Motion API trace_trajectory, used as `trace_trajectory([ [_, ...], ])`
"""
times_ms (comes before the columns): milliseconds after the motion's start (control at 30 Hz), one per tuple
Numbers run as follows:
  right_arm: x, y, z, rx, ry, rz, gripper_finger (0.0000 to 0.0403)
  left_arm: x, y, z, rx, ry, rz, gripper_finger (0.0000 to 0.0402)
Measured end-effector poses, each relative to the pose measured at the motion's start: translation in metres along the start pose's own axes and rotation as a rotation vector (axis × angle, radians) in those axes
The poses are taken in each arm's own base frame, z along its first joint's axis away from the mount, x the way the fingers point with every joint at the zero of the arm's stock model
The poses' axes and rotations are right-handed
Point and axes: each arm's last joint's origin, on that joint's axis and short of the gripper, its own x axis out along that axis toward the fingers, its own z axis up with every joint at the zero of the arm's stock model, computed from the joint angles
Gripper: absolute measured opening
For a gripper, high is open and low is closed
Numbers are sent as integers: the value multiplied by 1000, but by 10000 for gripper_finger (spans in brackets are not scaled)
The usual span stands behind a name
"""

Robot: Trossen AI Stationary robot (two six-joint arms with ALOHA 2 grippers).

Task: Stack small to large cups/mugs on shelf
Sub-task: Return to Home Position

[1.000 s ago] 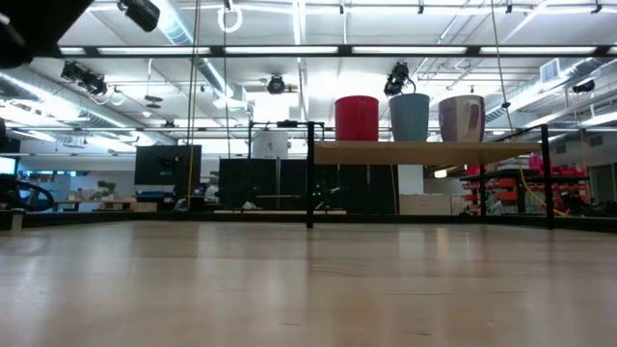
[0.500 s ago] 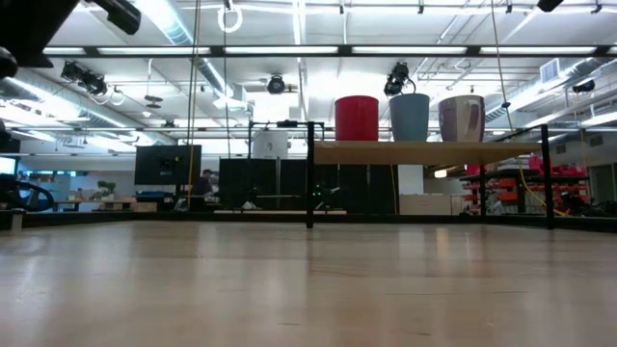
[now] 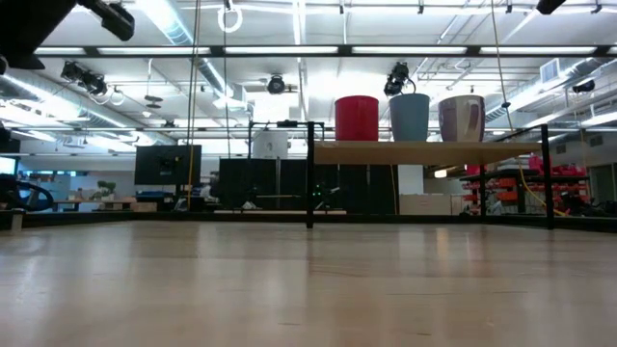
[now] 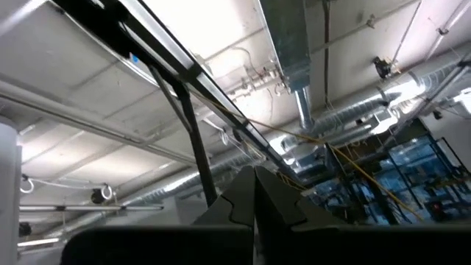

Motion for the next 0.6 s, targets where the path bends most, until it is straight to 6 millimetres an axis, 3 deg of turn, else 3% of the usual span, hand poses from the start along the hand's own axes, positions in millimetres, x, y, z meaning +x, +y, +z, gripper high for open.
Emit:
trace_trajectory([
  [433,-3,-4,-23,-48,225,-66,11,-4,15,-14,-9,132,150,24],
  [600,-8,-8,-38,-60,371,-169,11,-6,20,-20,0,185,192,25],
])
